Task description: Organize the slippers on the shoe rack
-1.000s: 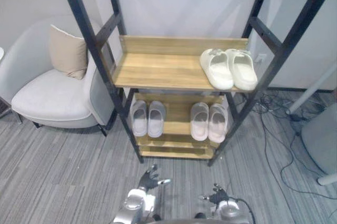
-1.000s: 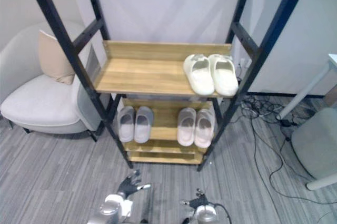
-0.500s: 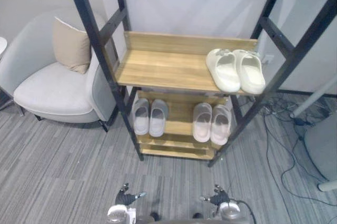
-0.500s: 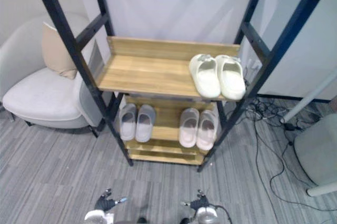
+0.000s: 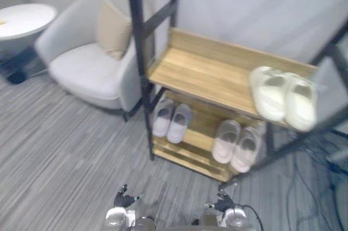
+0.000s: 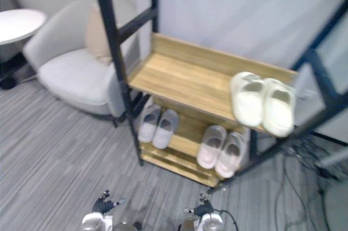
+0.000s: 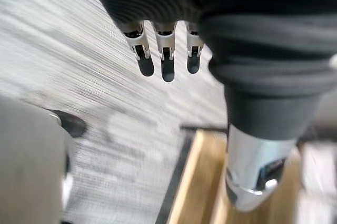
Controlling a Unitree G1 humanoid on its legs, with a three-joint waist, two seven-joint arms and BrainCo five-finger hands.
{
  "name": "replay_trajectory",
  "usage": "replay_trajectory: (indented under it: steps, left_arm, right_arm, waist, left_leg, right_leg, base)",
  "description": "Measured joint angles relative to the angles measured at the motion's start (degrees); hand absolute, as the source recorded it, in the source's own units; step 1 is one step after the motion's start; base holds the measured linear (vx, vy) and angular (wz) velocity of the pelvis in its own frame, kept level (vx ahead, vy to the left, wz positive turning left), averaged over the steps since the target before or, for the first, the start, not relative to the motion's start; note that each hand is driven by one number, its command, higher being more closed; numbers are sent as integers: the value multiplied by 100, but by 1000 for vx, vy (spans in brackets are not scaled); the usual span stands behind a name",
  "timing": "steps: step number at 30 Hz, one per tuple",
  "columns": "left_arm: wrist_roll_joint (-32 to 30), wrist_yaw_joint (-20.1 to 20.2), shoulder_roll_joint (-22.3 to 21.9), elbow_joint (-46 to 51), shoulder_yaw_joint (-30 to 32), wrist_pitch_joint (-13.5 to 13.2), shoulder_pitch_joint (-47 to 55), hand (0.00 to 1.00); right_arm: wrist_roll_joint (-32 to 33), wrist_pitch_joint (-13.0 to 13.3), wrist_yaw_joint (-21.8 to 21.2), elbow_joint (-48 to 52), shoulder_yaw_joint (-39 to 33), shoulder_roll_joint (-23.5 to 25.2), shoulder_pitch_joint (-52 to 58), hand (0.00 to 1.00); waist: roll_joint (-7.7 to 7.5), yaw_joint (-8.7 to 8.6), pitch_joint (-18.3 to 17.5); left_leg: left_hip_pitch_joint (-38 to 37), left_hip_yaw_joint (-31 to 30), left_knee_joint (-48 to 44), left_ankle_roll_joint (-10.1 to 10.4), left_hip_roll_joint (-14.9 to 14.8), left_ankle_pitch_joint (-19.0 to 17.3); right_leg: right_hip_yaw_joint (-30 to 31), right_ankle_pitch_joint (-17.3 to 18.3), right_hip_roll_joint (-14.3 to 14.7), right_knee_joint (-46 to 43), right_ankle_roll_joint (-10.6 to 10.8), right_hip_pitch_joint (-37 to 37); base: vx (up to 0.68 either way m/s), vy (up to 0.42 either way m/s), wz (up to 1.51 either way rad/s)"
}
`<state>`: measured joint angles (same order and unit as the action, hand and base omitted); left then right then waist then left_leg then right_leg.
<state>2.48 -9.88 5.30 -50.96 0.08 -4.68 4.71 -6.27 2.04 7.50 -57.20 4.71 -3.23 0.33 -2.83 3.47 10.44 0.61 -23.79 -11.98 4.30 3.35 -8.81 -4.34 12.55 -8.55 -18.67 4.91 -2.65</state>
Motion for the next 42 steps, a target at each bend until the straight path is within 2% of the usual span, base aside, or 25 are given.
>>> replay_trajectory:
  steps: [2, 6, 7, 8, 10, 11, 12, 14, 16, 18, 21, 23, 24, 25, 27, 30, 31, 34, 36, 37, 38, 39, 40, 41, 42]
  left_arm:
    - [1, -4, -147, -15, 8, 2, 73, 0]
    - [0, 2, -163, -34, -4, -3, 44, 0]
    - [4, -1, -137, -29, -9, -11, 36, 0]
    - [-8, -1, -126, -31, -20, -20, 30, 0]
    - [-28, 2, -93, -76, -72, -2, -90, 0]
    - [-64, 2, -83, -91, -119, -1, -97, 0]
    - [-107, 1, -59, -109, -130, -5, -106, 0]
    - [-118, 0, -110, -146, -112, -6, -156, 0]
    - [-119, -2, -89, -162, -106, 5, -200, 0]
    - [-113, -4, -101, -199, -42, -5, -254, 0]
    - [-112, -9, -104, -199, 25, -5, -253, 0]
    - [-112, -2, -95, -213, 19, 10, -276, 0]
    - [-117, 1, -64, -272, -5, 14, -287, 0]
    - [-117, 1, -58, -337, -8, 37, -280, 0]
    - [-113, -3, -66, -367, -4, 41, -230, 0]
    - [-116, -5, -98, -473, 0, 36, -280, 0]
    - [-115, -5, -114, -496, 1, 39, -312, 0]
    - [-110, -7, -90, -503, 14, 36, -320, 0]
    - [-108, -10, -40, -496, 23, 35, -279, 0]
    - [-99, -16, -32, -438, 90, 13, -220, 0]
    - [-67, -20, -114, -446, 151, 17, -166, 0]
    - [-51, -12, -141, -444, 186, 2, -139, 0]
    - [2, -11, -205, -403, 337, 8, -182, 0]
    - [72, -13, -292, -282, 528, 3, -220, 0]
    - [140, -23, -306, -242, 580, 1, -243, 0]
  right_arm:
    - [2, 4, -6, 2, 45, -88, -93, 0]
    - [1, 25, 4, 8, 100, -58, -227, 0]
    - [0, 20, 21, -7, 58, -31, -233, 0]
    - [-1, 22, 47, -7, -16, -17, -209, 0]
    - [-1, 17, 103, -5, -16, -9, -228, 0]
    - [-1, 17, 110, -5, -18, -9, -218, 0]
    - [-1, 18, 119, -5, -23, -21, -217, 0]
    - [0, 6, 142, -6, -21, -13, -209, 0]
    - [3, 8, 144, -3, -25, 11, -267, 0]
    - [6, 8, 145, -3, -71, 51, -307, 0]
    - [2, -11, 130, -7, -226, 155, -434, 0]
    - [-1, -9, 128, 7, -217, 213, -554, 0]
    - [-1, 1, 120, 14, -213, 247, -566, 0]
    - [-1, -1, 108, 14, -212, 267, -516, 0]
    - [0, -5, 105, 23, -154, 269, -415, 0]
    - [3, 5, 104, 115, -91, 242, -323, 0]
    - [5, 14, 106, 186, -81, 225, -320, 0]
    - [3, 22, 106, 239, -39, 211, -334, 0]
    - [1, 22, 104, 237, 10, 231, -320, 0]
    - [2, 23, 100, 232, 8, 231, -289, 0]
    - [-5, 31, 97, 240, 3, 146, -325, 0]
    - [-5, 26, 99, 219, 1, 140, -343, 0]
    - [0, 15, 106, 196, 16, 79, -382, 0]
    - [0, 4, 107, 197, 47, 22, -426, 0]
    - [3, -28, 114, 153, 68, 18, -441, 0]
  waist:
    - [224, -2, -29]
    - [332, 8, -11]
    - [260, 7, 29]
    - [244, -11, 35]
    - [242, -18, 81]
    - [240, -32, 81]
    - [265, -73, 103]
    - [328, -50, 118]
    - [309, -45, 110]
    - [262, -23, 135]
    - [212, 37, 116]
    - [165, 30, 143]
    - [152, -26, 159]
    - [165, -77, 172]
    - [242, -70, 231]
    - [256, -105, 244]
    - [272, -138, 255]
    - [211, -166, 347]
    - [112, -182, 346]
    - [53, -214, 305]
    - [211, -239, 265]
    - [278, -228, 231]
    - [419, -244, 273]
    - [542, -210, 419]
    - [535, -163, 478]
  left_leg:
    - [135, -281, 143, 159, -140, 76]
    - [491, -458, 415, 338, -287, 492]
    - [601, 67, 563, 191, -298, 767]
    - [646, 1230, 642, -131, -432, 749]
    - [781, 3420, 438, -392, -902, 682]
    - [844, 4171, 220, -438, -1085, 656]
    - [890, 4676, -27, -419, -1178, 593]
    - [1048, 5239, -539, -704, -1168, 86]
    - [1054, 5681, -858, -697, -1202, -284]
    - [1074, 5598, -878, -642, -1008, -342]
    - [1103, 5200, -924, -844, -636, -512]
    - [946, 5010, -857, -881, -519, -564]
    - [722, 4777, -698, -889, -441, -569]
    - [487, 4556, -530, -888, -435, -565]
    - [-62, 4274, -160, -831, -451, -524]
    - [-488, 3802, 187, -767, -497, -493]
    - [-513, 3630, 248, -737, -527, -489]
    - [-791, 3085, 447, -480, -562, -570]
    - [-934, 2694, 317, -329, -554, -821]
    - [-887, 2406, 41, -210, -589, -1099]
    - [-807, 2214, -333, -65, -827, -1301]
    - [-638, 2204, -623, -23, -890, -1318]
    - [99, 2419, -1942, 178, -1184, -1178]
    - [677, 2764, -3077, 155, -1541, -934]
    - [822, 3012, -3441, 125, -1719, -973]
  right_leg:
    - [-340, -63, 121, 206, -87, 76]
    - [-1051, -285, 248, 701, -226, 229]
    - [-1300, -328, 143, 805, -238, 292]
    - [-1511, -355, 81, 862, -251, 292]
    - [-1867, -356, -73, 806, -241, 296]
    - [-2047, -342, -156, 791, -201, 310]
    - [-2245, -321, -263, 785, -109, 398]
    - [-2698, -192, -506, 737, 136, 634]
    - [-3050, -134, -658, 879, 297, 856]
    - [-3136, -151, -738, 1035, 287, 1053]
    - [-3506, -532, -932, 816, 463, 1271]
    - [-3503, -636, -1278, -183, 555, 1087]
    - [-3115, -578, -1471, -1336, 298, 730]
    - [-2606, -255, -1313, -2072, 168, 439]
    - [-2191, 161, -913, -2334, 124, 143]
    - [-2176, 312, -537, -1346, 34, -561]
    - [-1982, 208, -400, -920, 49, -796]
    - [-1200, -631, -89, 419, 101, -1139]
    - [-962, -847, -130, 231, -55, -1206]
    - [-1013, -942, -129, -21, -179, -1221]
    - [-1186, -771, -29, -264, -235, -1181]
    - [-1298, -668, 24, -275, -264, -1169]
    - [-1576, -526, 127, -133, -345, -996]
    - [-1766, -495, 287, 149, -431, -624]
    - [-1832, -470, 367, 305, -470, -383]
  base:
    - [58, -182, 83]
    - [35, -102, 82]
    - [-7, -19, 107]
    - [-13, -10, 104]
    - [-25, 25, 94]
    - [11, 75, 101]
    - [46, 158, 116]
    - [50, 244, 110]
    - [103, 255, 113]
    - [183, 246, 110]
    - [249, 183, 83]
    - [291, 203, 51]
    - [318, 152, 79]
    - [275, 79, 86]
    - [279, 42, 77]
    - [285, -4, 80]
    - [268, -71, 96]
    - [325, -142, 101]
    - [388, -273, 121]
    - [455, -358, 120]
    - [466, -335, 105]
    - [454, -335, 98]
    - [438, -307, 84]
    - [428, -321, 76]
    - [445, -280, 42]
